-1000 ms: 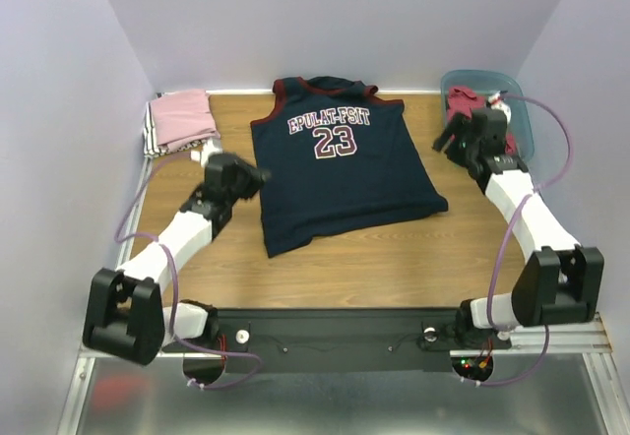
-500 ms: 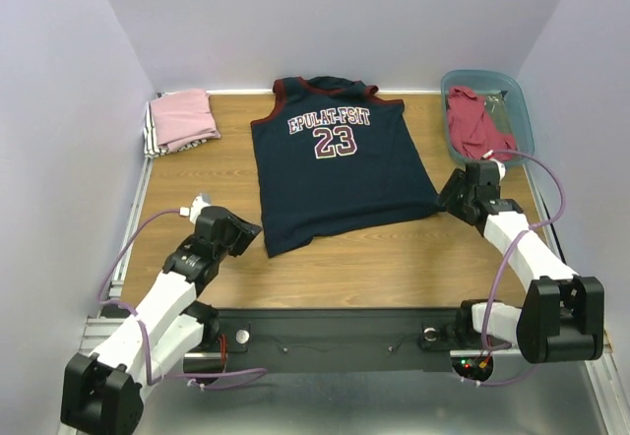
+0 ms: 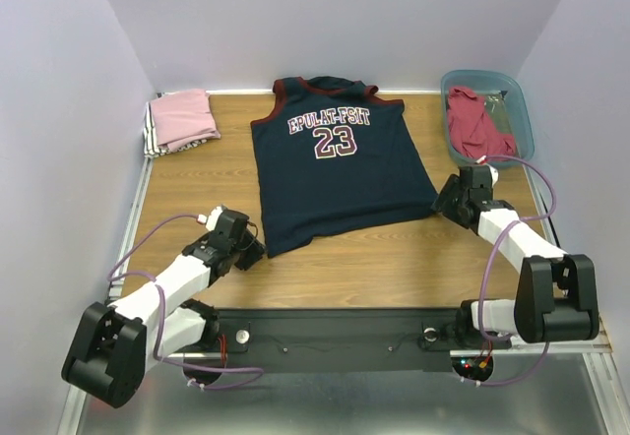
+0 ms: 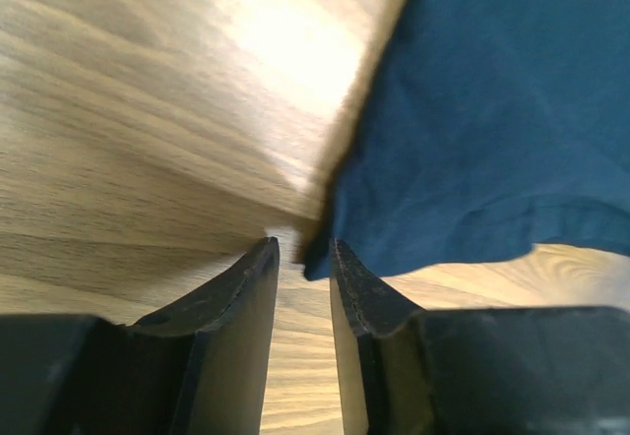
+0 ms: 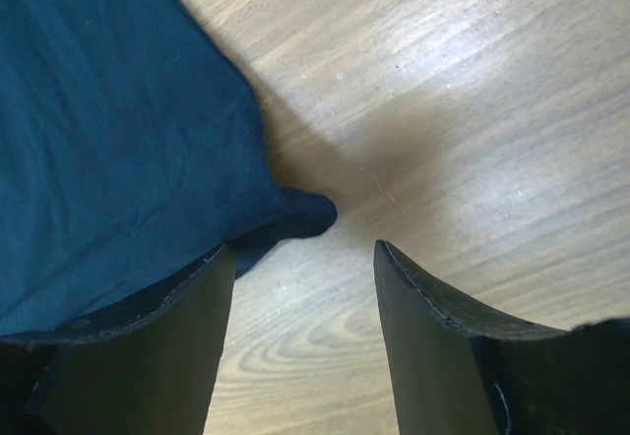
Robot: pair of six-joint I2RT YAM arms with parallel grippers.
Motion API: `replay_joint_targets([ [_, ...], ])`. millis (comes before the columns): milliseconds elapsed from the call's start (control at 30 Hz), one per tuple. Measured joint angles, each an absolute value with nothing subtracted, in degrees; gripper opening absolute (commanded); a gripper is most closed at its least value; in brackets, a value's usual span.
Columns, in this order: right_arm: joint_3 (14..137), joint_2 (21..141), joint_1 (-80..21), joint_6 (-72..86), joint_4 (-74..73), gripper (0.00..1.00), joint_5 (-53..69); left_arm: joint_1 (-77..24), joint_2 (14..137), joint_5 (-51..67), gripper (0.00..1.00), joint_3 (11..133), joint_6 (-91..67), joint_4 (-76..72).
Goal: Fold and stack the tank tops
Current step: Flatten the tank top out
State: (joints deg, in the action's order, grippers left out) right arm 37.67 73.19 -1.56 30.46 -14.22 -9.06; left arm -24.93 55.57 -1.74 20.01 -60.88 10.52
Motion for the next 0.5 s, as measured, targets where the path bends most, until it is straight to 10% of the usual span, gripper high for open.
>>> replay_joint_targets([
  [367, 39.18, 77.80, -1.56, 30.48, -11.81, 0.52, -9.06, -26.30, 62.33, -1.32, 0.39, 23.31, -57.14, 8.21],
  [500, 40.75, 78.74, -1.56, 30.44, -11.46, 0.41, -9.87, -26.52, 66.08, -0.91, 0.14, 25.19, -55.35, 6.85],
])
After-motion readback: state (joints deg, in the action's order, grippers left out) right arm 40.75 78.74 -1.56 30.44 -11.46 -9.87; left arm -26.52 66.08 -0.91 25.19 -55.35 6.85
